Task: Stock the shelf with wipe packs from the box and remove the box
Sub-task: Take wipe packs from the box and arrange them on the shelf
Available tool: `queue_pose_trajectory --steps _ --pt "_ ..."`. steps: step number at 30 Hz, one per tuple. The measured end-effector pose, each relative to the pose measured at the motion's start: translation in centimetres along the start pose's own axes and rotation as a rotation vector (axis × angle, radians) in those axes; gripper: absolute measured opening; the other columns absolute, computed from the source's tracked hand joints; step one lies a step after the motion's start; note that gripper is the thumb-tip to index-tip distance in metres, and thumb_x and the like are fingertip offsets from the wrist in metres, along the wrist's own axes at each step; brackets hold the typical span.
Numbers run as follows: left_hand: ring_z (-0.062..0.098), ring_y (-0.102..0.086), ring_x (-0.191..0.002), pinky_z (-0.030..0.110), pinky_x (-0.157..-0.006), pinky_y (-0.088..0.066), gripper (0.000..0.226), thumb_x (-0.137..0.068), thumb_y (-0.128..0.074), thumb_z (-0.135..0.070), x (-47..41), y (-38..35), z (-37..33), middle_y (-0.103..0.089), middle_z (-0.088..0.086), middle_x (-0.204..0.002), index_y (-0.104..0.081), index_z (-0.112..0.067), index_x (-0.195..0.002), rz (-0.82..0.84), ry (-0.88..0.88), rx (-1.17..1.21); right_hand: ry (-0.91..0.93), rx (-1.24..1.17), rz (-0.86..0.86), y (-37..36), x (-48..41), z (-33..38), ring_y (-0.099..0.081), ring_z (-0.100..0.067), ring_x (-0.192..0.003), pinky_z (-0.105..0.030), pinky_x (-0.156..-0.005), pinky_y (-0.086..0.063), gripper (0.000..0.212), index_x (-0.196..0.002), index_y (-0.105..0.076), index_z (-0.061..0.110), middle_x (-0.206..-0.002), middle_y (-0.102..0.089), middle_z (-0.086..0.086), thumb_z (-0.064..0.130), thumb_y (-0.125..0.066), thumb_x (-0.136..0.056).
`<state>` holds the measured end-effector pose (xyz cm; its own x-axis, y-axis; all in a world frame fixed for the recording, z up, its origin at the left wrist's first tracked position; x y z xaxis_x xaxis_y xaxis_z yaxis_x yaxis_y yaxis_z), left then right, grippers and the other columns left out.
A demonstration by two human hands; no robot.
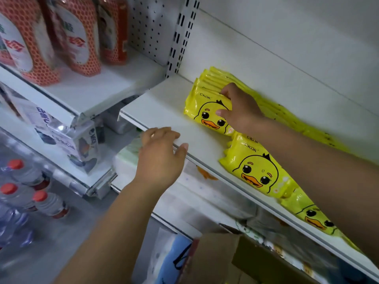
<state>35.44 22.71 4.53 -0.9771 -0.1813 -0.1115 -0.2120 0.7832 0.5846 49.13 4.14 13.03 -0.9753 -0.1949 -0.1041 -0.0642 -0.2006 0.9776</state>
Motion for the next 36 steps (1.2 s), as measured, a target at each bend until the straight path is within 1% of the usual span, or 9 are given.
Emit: queue_pose_trajectory --steps 5,10,13,16,20,24,28,32,36 --pt "0.023 -0.028 -0.141 0.037 -0.111 -0.032 0.033 -0.100 -0.058 -0.034 -0.2 -0.4 -0.6 -0.057 -0.001 -0.141 -0.066 -0.016 -0.126 -0.026 0.036 0.004 0.032 0.013 -0.108 1.0 1.2 0.2 -0.047 -0.027 -0.124 -0.045 -0.098 -0.043 0.048 -0.122 -0.054 0.016 -0.130 -0.049 -0.005 0.034 -0.077 -0.084" --pt "0.023 -0.040 -0.134 0.038 -0.105 -0.038 0.028 -0.100 -0.059 -0.030 0.8 -1.1 -2.8 -0.064 0.000 -0.132 -0.069 -0.015 -0.121 -0.057 -0.042 0.078 0.094 0.011 -0.268 3.3 6.4 -0.3 -0.051 -0.029 -0.121 -0.046 -0.094 -0.046 0.038 -0.121 -0.060 0.015 -0.121 -0.063 -0.005 0.037 -0.067 -0.091" --pt "0.021 -0.045 -0.128 0.032 -0.100 -0.040 0.027 -0.100 -0.059 -0.030 2.4 -1.8 -4.9 -0.067 -0.001 -0.126 -0.070 -0.014 -0.119 -0.056 -0.120 0.134 0.154 -0.013 -0.389 4.7 12.1 -1.7 -0.057 -0.028 -0.115 -0.044 -0.092 -0.050 0.034 -0.119 -0.067 0.014 -0.115 -0.070 -0.005 0.033 -0.063 -0.092" --pt "0.018 -0.046 -0.127 0.023 -0.094 -0.034 0.026 -0.100 -0.060 -0.032 4.8 -3.3 -7.0 -0.066 -0.003 -0.127 -0.070 -0.016 -0.118 -0.003 -0.211 0.138 0.172 0.001 -0.399 5.3 18.2 -4.1 -0.055 -0.025 -0.118 -0.040 -0.097 -0.047 0.036 -0.125 -0.066 0.013 -0.128 -0.067 -0.002 0.031 -0.061 -0.094" --pt "0.019 -0.046 -0.126 0.030 -0.096 -0.039 0.029 -0.100 -0.057 -0.036 9.1 -5.7 -8.8 -0.065 -0.001 -0.129 -0.070 -0.016 -0.115 0.106 -0.309 0.094 0.097 0.035 -0.343 5.2 26.1 -8.0 -0.056 -0.028 -0.123 -0.049 -0.099 -0.046 0.041 -0.130 -0.064 0.015 -0.140 -0.060 0.000 0.034 -0.059 -0.095" --pt "0.028 -0.050 -0.125 0.044 -0.099 -0.045 0.044 -0.094 -0.050 -0.043 14.4 -7.8 -9.5 -0.063 0.004 -0.130 -0.066 -0.014 -0.123 0.209 -0.311 0.035 0.020 0.032 -0.294 4.1 33.6 -11.0 -0.056 -0.030 -0.123 -0.049 -0.100 -0.045 0.041 -0.130 -0.064 0.012 -0.140 -0.060 -0.003 0.032 -0.059 -0.094" --pt "0.035 -0.043 -0.135 0.050 -0.102 -0.042 0.057 -0.102 -0.053 -0.043 19.8 -10.4 -8.4 -0.047 0.014 -0.146 -0.045 -0.007 -0.145 0.304 -0.129 -0.144 -0.082 0.009 -0.189 1.1 40.6 -13.3 -0.053 -0.026 -0.126 -0.047 -0.102 -0.046 0.040 -0.131 -0.063 0.015 -0.140 -0.060 -0.002 0.033 -0.060 -0.095" --pt "0.042 -0.044 -0.132 0.051 -0.098 -0.043 0.067 -0.100 -0.055 -0.044 25.0 -12.6 -6.4 -0.045 0.021 -0.144 -0.034 -0.002 -0.148 0.414 0.039 -0.194 -0.224 -0.066 0.078 -4.0 46.0 -16.2 -0.048 -0.021 -0.132 -0.046 -0.106 -0.044 0.039 -0.132 -0.062 0.020 -0.144 -0.056 0.002 0.038 -0.059 -0.098" --pt "0.041 -0.053 -0.126 0.050 -0.094 -0.049 0.070 -0.098 -0.052 -0.051 27.6 -12.5 -4.8 -0.050 0.017 -0.145 -0.033 -0.008 -0.149 0.379 0.097 -0.246 -0.592 -0.304 0.293 -10.3 50.7 -20.0 -0.057 -0.028 -0.124 -0.035 -0.097 -0.045 0.038 -0.129 -0.063 0.012 -0.134 -0.064 -0.008 0.034 -0.061 -0.098"
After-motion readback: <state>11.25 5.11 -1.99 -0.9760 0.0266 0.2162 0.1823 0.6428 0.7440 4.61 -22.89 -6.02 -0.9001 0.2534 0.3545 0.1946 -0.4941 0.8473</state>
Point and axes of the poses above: each hand's wrist, its own x-axis away from the middle knuckle, its own y-axis out of the back of the hand, z = x × y, the point moved 5 cm from there along -x, towards the middle knuckle
